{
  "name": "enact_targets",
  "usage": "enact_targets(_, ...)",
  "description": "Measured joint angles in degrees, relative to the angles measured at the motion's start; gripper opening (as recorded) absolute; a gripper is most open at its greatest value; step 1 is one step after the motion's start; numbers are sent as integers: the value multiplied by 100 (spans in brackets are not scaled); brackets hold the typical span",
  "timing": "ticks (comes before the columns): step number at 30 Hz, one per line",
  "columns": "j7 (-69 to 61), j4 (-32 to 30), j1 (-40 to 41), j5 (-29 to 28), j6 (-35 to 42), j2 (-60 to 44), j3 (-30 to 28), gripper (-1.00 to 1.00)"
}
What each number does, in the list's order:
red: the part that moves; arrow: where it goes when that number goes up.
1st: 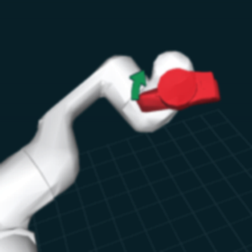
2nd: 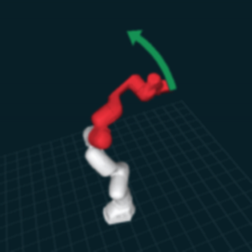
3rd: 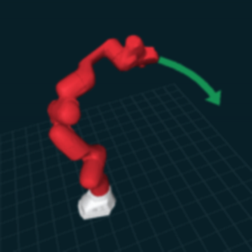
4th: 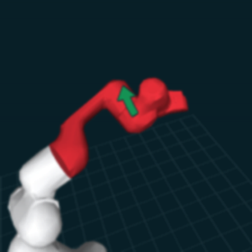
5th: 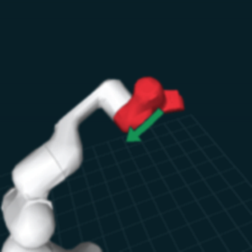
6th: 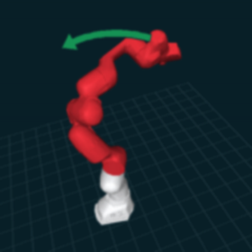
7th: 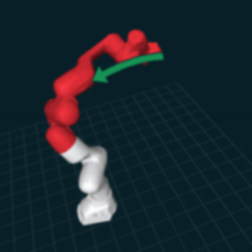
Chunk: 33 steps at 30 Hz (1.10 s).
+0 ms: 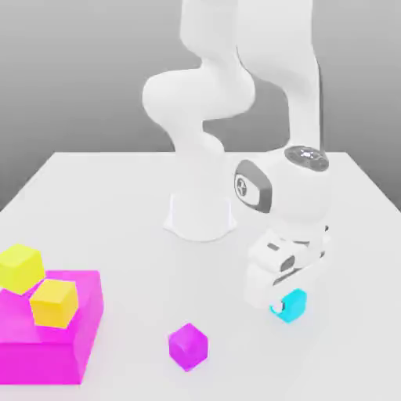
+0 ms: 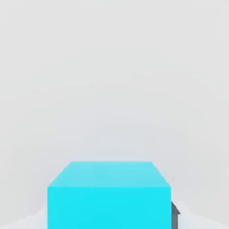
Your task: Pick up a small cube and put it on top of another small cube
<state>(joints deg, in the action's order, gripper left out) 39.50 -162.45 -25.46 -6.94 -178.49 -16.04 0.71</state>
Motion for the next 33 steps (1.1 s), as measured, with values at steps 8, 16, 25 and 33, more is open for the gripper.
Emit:
enact_targets(8,-431,-263,244,573,1113,1376,403,-100)
enact_targets(16,-1925,731,1626,582,2604,1919,-736,-100)
enact_targets(25,-3764,2050,3334,469,4171,2146,-1943,-100)
enact_targets(33,-4161,1947,3395,813,3427,1462,-1997,100)
